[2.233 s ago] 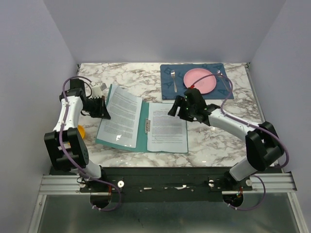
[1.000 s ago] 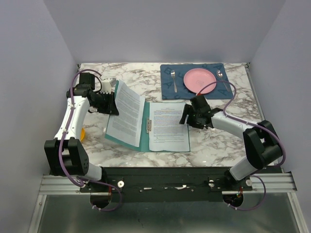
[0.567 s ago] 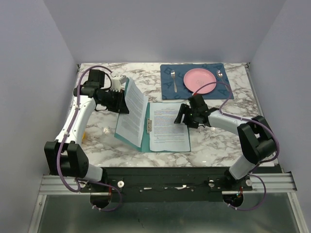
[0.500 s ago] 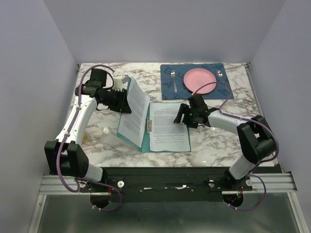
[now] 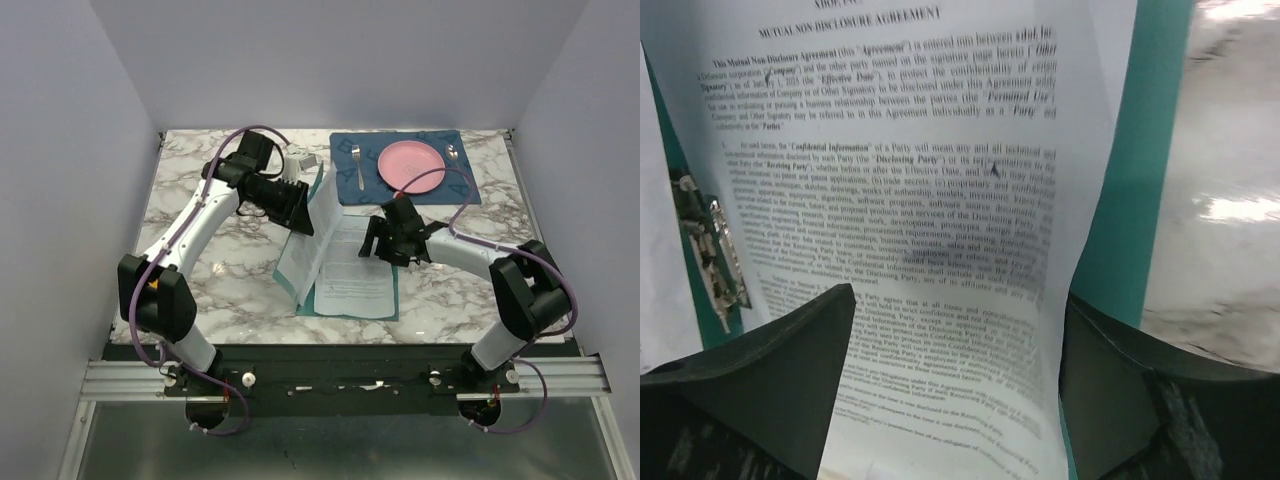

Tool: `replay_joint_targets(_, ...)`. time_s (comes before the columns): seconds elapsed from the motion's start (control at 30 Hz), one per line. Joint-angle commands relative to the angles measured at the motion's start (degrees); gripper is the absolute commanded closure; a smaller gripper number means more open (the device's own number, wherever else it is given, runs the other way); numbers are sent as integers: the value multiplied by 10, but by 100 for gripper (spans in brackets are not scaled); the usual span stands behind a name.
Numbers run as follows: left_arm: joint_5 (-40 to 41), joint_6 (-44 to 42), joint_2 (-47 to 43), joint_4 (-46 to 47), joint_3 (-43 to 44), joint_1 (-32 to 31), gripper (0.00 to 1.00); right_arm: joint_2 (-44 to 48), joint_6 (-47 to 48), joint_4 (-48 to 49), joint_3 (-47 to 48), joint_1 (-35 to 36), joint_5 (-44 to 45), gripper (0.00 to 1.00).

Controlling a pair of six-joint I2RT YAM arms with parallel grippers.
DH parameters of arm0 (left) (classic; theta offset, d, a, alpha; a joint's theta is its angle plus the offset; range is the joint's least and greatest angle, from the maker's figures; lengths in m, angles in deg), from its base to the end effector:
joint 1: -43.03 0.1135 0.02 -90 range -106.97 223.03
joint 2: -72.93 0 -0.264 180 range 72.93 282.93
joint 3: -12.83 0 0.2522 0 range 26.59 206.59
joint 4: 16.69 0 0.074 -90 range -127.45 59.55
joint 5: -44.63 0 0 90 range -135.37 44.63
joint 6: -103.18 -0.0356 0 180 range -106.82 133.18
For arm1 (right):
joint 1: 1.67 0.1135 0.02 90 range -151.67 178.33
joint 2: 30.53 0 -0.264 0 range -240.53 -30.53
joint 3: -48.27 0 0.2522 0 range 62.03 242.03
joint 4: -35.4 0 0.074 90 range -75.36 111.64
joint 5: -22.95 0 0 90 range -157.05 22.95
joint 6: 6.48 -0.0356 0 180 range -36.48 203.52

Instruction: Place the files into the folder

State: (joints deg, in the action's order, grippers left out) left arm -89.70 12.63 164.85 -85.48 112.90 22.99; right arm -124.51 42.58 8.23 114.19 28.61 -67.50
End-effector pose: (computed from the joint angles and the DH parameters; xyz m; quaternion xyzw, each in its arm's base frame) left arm 0.2989 -0.1355 0.3264 0.2542 0.8644 -0.3994 0.1695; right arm 0.2791 0.1633 0.1682 0.0875 0.9503 0.1770 0.2407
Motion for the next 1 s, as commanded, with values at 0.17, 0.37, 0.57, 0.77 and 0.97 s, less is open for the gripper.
replay_joint_targets(0.17, 1, 27, 25, 8, 26, -25, 59, 37, 13, -119, 2, -20, 126, 14)
replay_joint_targets(0.37, 56, 21, -7, 6, 4, -25, 59, 58, 13, -143, -9, -24, 148, 12)
replay_joint_targets(0.57, 159, 34, -47, 20, -31, -25, 67, 92, 10, -187, -18, -24, 136, 11)
replay_joint_targets(0.77, 243, 37, -70, 18, -56, -24, 72, 130, -13, -205, -58, -24, 134, 8)
replay_joint_targets(0.97, 304, 40, -83, 8, -76, -24, 74, 103, -19, -186, -59, -24, 100, 7)
